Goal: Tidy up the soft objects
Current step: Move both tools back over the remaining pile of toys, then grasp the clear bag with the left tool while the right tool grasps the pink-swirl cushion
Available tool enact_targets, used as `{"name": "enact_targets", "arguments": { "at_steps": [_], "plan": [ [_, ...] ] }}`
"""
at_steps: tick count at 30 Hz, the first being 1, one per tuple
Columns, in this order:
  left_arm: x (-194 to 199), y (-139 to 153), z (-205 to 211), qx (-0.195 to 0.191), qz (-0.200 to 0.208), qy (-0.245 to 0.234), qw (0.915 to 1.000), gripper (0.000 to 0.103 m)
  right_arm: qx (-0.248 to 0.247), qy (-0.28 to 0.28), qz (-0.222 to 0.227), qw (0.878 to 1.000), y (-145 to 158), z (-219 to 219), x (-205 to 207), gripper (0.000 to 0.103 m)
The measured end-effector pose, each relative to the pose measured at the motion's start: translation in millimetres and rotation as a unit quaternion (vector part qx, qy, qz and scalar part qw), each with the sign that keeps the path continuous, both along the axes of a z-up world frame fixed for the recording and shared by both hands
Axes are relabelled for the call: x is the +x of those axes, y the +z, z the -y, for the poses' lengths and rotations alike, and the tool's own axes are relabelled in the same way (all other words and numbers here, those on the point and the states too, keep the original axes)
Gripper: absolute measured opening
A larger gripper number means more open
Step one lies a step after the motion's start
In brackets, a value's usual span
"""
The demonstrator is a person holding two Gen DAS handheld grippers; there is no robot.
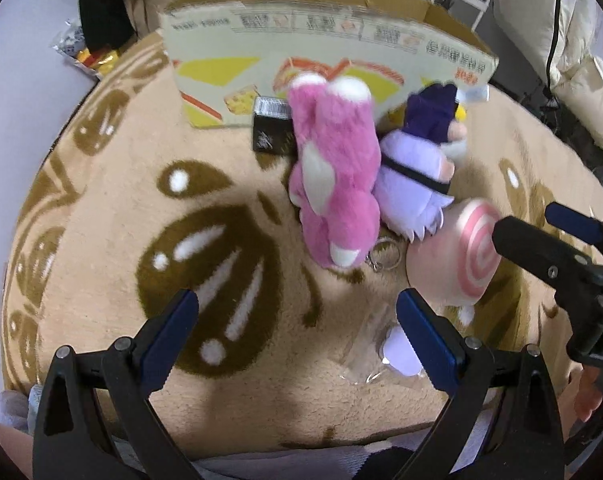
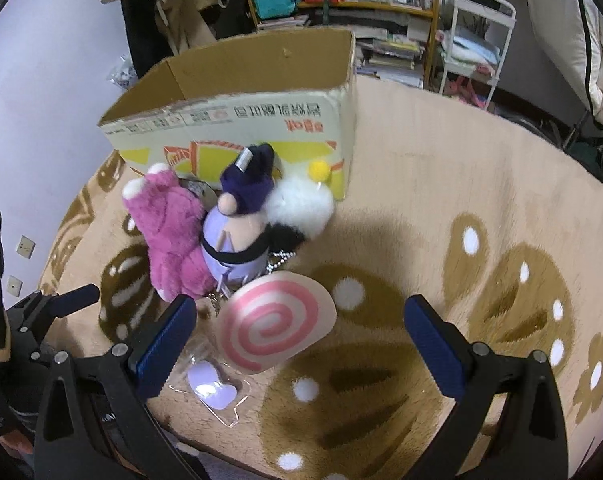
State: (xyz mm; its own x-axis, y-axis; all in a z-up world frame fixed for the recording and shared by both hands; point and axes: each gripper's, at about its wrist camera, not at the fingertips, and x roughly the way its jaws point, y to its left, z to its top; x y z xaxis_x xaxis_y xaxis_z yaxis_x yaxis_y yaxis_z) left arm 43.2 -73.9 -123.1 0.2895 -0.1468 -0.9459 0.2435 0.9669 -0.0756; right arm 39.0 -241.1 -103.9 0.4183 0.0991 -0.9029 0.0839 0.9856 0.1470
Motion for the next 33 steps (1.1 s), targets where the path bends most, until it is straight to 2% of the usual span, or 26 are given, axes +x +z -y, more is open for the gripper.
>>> {"name": "enact_targets", "arguments": {
  "at_steps": [10,16,24,27,29,31,33],
  "plan": [
    [2,-18,17,0.01,-0.037,-0.033,0.9987,0.098,0.015,0.001,-0.05,0.999,-22,0,9,0.103],
    [4,-27,26,0.003,-0.058,-0.048,0.9972,0.098,0.02,0.012,-0.087,0.996,-40,-7,11,0.103],
    [0,-39,47,0.007,-0.085,-0.089,0.9924,0.098,0.036,0.009,-0.107,0.994,-53,-5,14,0.103],
    [-3,-43,57,0.013,-0.091,-0.106,0.9901,0.098,0.052,0.017,-0.117,0.992,-62,-9,10,0.098],
    [-3,-45,61,0.014,-0.095,-0.115,0.9888,0.098,0.069,0.028,-0.128,0.989,-67,-12,9,0.086],
    [-2,-47,63,0.015,-0.098,-0.117,0.9882,0.098,0.09,0.039,-0.134,0.986,-71,-15,9,0.062],
    [-1,-50,65,0.018,-0.103,-0.117,0.9876,0.098,0.096,0.049,-0.138,0.985,-74,-20,8,0.054]
  ]
}}
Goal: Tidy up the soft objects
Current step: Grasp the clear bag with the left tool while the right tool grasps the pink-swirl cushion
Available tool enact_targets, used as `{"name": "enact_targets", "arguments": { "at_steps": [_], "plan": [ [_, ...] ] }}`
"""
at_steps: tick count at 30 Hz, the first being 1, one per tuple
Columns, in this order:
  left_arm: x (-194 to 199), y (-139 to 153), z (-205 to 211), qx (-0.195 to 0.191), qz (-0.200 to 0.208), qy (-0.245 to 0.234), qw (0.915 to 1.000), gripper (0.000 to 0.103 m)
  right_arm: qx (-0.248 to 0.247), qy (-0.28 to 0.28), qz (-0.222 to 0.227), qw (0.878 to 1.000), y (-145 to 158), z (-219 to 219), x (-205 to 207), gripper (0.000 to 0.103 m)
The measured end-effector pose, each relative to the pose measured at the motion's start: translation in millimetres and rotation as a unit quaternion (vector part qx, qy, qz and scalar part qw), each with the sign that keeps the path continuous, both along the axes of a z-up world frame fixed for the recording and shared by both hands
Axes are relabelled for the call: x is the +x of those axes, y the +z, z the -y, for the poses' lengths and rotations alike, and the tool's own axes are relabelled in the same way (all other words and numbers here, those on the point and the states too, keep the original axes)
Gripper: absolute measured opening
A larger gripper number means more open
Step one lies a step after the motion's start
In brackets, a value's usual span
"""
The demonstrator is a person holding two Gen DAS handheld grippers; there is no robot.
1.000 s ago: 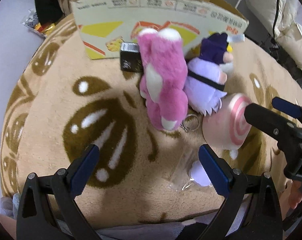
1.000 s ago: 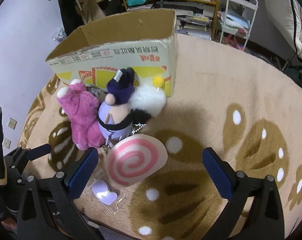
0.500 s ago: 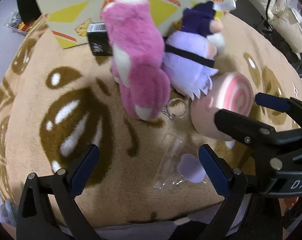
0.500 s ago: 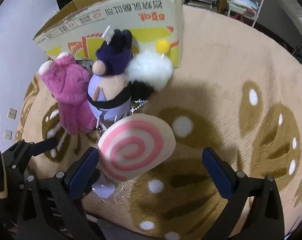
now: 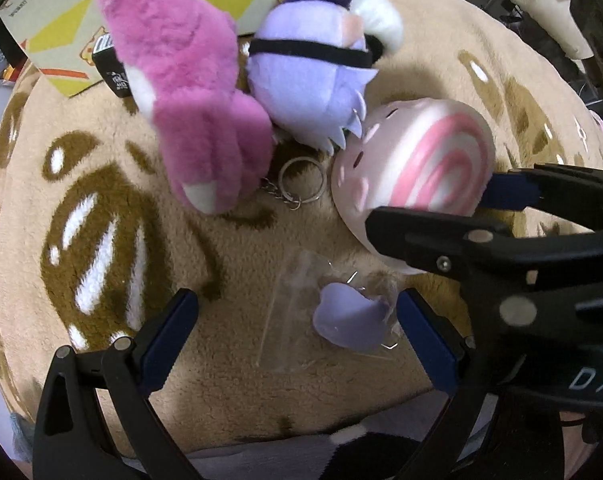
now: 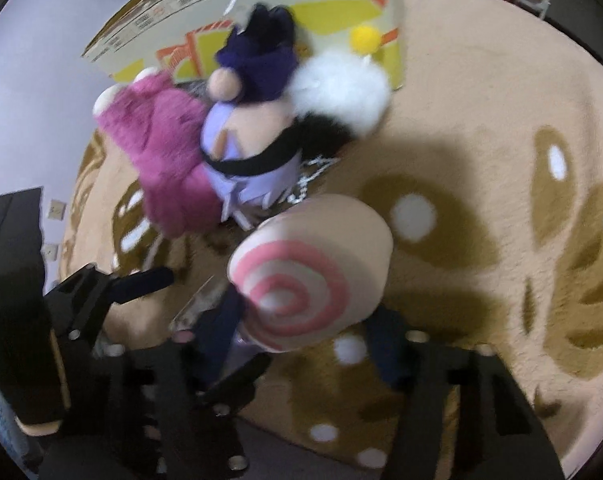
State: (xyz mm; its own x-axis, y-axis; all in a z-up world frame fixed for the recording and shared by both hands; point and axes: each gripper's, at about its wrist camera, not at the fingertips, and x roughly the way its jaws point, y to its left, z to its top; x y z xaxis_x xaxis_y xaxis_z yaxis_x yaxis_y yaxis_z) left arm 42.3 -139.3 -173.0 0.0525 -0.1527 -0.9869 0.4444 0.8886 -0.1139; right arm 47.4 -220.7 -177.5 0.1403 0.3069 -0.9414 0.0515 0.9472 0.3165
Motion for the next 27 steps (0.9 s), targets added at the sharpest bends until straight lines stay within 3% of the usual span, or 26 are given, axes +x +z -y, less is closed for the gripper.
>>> {"name": "enact_targets", "arguments": {
  "at_steps": [1,7,21,27],
  "plan": [
    [4,-1,3,0.002,-0.002,-0.001,1.0,0.098,-0.011,0.006,0.006,1.0,1,-3,-1,0.049],
    [-4,-9,17,0.023,0.001,-0.019,0.9996,0.098,-0.053,0.007,0.02,0.998,8,-13,-2,0.049],
    [-23,-24,45,0.056,0.009,-0.045,0.9973,0.1,-0.069,-0.011,0.007,0.998,9,-5,2,0.048],
    [-28,-34,45,0.058,0.015,-0.051,0.997,0.094,-0.067,-0.011,0.007,0.998,17,7,-6,0.048]
  ]
}}
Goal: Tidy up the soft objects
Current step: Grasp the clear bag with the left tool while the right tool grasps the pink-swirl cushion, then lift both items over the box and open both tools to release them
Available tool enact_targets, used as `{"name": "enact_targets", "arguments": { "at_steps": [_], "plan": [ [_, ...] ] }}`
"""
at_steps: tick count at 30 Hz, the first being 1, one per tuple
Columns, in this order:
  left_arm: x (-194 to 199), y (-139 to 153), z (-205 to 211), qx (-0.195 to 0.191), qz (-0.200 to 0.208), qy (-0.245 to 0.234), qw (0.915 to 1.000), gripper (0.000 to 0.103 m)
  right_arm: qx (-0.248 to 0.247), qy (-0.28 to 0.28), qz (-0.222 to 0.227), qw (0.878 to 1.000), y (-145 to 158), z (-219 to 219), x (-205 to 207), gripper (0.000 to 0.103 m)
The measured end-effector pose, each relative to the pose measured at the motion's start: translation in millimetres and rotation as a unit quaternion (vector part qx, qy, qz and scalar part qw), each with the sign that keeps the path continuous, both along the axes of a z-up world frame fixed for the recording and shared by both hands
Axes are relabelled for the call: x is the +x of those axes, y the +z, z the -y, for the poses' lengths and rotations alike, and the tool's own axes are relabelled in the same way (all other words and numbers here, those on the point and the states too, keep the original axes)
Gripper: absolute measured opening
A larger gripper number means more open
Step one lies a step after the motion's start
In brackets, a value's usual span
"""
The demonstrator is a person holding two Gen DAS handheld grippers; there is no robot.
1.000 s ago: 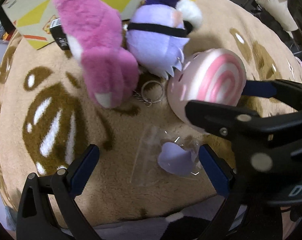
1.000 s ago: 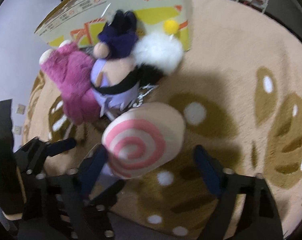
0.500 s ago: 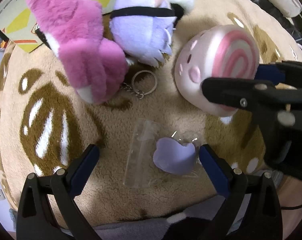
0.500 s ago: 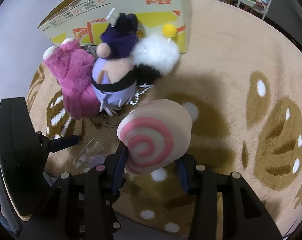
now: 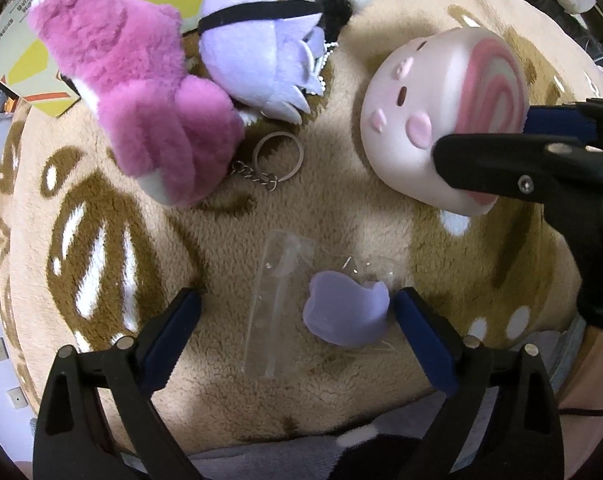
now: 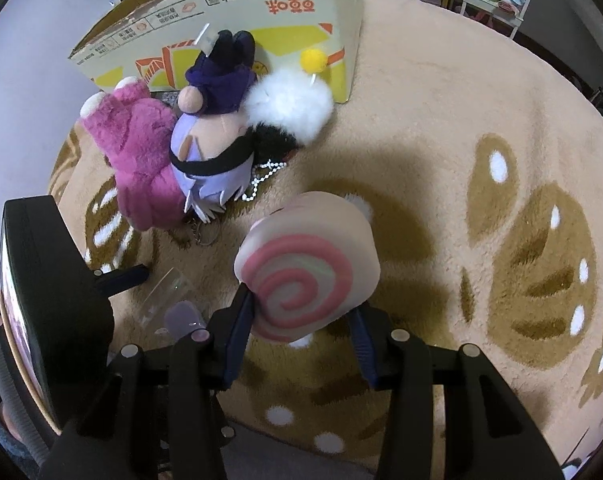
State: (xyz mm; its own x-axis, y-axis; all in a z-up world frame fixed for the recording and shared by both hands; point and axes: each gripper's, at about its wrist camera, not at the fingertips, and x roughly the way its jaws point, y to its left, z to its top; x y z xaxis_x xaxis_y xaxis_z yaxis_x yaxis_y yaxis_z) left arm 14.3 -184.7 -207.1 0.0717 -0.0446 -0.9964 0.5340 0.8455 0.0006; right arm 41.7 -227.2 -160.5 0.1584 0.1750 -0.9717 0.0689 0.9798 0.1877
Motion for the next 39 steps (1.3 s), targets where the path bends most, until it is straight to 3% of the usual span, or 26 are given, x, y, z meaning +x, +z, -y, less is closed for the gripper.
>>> {"name": "enact_targets", "arguments": {
  "at_steps": [5,9,13,26,28,34,39],
  "plan": [
    [-5,6,0,-0.016,-0.003,0.005,0.9999,0.084,0.004,-0.002,0.003,1.0,7,10,-5,0.048],
    [-8,12,-2,-0.036,0.003,0.011,0.9993,0.063,0.01,-0.007,0.001,1.0,9,17,-7,0.048],
    [-8,16,-6,-0.046,0.013,0.019,0.9987,0.054,0.009,-0.009,0.009,1.0,13,20,-8,0.049],
    [-6,47,-46,-0.067,0.096,0.067,0.9909,0.042,0.02,-0.02,0.052,0.998,37,37,-13,0.048],
    [-7,55,-56,-0.074,0.103,0.071,0.9894,0.013,0.027,-0.018,0.071,0.997,45,39,-15,0.045],
    [-3,86,-73,-0.097,0.12,0.076,0.985,0.012,0.034,-0.018,0.101,0.994,57,42,-17,0.04],
    [-5,115,-81,-0.092,0.173,0.079,0.9774,0.012,0.025,-0.026,0.141,0.989,73,42,-20,0.037]
  ]
}}
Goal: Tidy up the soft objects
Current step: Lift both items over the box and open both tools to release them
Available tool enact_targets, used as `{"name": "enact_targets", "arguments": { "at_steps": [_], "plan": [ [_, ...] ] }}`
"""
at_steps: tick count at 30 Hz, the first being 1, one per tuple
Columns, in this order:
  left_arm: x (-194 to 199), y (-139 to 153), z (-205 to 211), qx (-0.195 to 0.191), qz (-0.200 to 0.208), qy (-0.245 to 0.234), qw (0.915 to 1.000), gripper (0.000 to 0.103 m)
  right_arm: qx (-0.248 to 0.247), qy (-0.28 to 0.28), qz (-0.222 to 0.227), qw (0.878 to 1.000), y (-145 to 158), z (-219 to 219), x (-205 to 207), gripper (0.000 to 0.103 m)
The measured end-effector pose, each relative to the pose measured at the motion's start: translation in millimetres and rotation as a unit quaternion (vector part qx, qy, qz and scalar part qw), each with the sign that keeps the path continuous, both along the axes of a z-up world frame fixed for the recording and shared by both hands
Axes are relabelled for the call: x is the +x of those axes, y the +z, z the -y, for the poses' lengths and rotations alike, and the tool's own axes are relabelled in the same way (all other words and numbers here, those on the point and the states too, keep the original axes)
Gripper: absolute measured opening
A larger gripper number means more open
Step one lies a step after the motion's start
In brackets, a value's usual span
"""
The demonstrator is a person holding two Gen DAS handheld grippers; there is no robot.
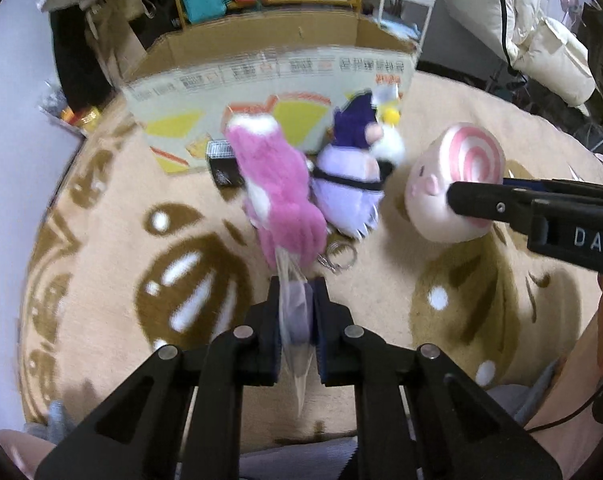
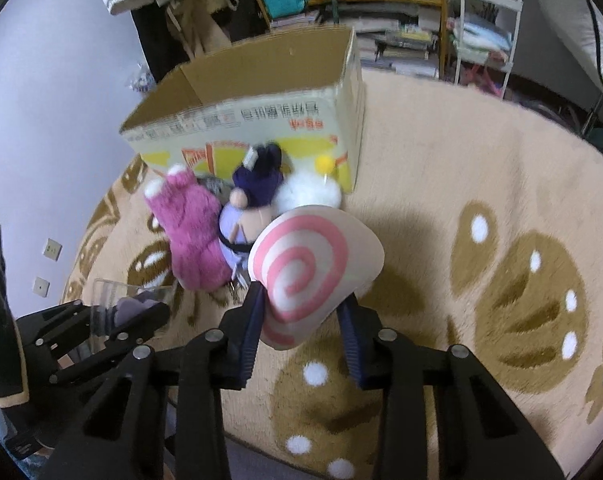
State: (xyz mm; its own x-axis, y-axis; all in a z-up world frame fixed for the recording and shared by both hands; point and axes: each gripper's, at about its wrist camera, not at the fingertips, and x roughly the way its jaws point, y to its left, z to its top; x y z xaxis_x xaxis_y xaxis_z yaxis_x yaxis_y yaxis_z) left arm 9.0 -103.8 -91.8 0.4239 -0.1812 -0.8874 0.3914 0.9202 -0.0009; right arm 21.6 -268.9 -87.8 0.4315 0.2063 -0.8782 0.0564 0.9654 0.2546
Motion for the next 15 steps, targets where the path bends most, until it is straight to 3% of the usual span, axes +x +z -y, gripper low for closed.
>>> {"name": "enact_targets", "arguments": {
  "at_steps": [7,11,15],
  "plan": [
    [1,40,-14,0.007,0.09,0.012,0.9958,0.012,-0.025,-0.001,0.086,0.996,32,-9,-3,0.034],
    [0,60,-12,0.028,0.146,0.0,0.9889,0.012,-0.036,-0.005,0.123,0.992,44,-12,-6,0.034],
    [7,73,-12,0.007,0.161,-0.002,0.9869,0.012,-0.03,-0.015,0.154,0.987,56,-9,-4,0.034]
  ]
}}
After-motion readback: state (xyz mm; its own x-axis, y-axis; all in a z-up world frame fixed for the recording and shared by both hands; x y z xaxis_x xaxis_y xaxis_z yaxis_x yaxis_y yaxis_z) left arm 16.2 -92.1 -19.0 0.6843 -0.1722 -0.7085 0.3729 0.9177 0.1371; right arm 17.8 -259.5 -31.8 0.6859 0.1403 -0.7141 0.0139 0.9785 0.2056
